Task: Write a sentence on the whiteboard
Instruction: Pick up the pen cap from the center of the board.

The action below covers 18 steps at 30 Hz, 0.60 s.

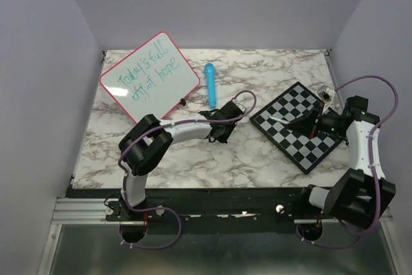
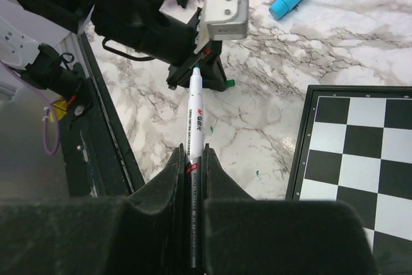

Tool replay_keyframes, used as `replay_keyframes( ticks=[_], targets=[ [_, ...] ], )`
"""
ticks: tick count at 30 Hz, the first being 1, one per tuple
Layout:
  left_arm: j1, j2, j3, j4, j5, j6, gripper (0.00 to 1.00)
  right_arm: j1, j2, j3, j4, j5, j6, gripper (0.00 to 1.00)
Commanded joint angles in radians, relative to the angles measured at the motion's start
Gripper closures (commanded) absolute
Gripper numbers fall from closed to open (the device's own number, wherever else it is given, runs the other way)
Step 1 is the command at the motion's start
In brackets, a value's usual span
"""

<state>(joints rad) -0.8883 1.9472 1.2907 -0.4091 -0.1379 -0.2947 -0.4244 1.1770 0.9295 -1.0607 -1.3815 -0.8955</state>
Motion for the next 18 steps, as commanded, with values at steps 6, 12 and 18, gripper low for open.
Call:
replay_keyframes(
  ticks=[6, 12, 18],
  targets=[
    [-0.052, -0.076, -0.255, 0.159, 0.241, 0.25, 0.83, 0.015, 0.314, 0.186, -0.35, 0.004, -0.302, 1.0],
    [-0.052, -0.114, -0.291, 0.228, 0.244, 0.387, 0.85, 0.085, 0.398, 0.217, -0.255, 0.074, -0.202, 0.99],
    [-0.054, -0.116, -0.297, 0.242, 0.261, 0.448, 0.87, 0.257, 0.348, 0.131, 0.091, 0.309, 0.171, 0.99]
  ],
)
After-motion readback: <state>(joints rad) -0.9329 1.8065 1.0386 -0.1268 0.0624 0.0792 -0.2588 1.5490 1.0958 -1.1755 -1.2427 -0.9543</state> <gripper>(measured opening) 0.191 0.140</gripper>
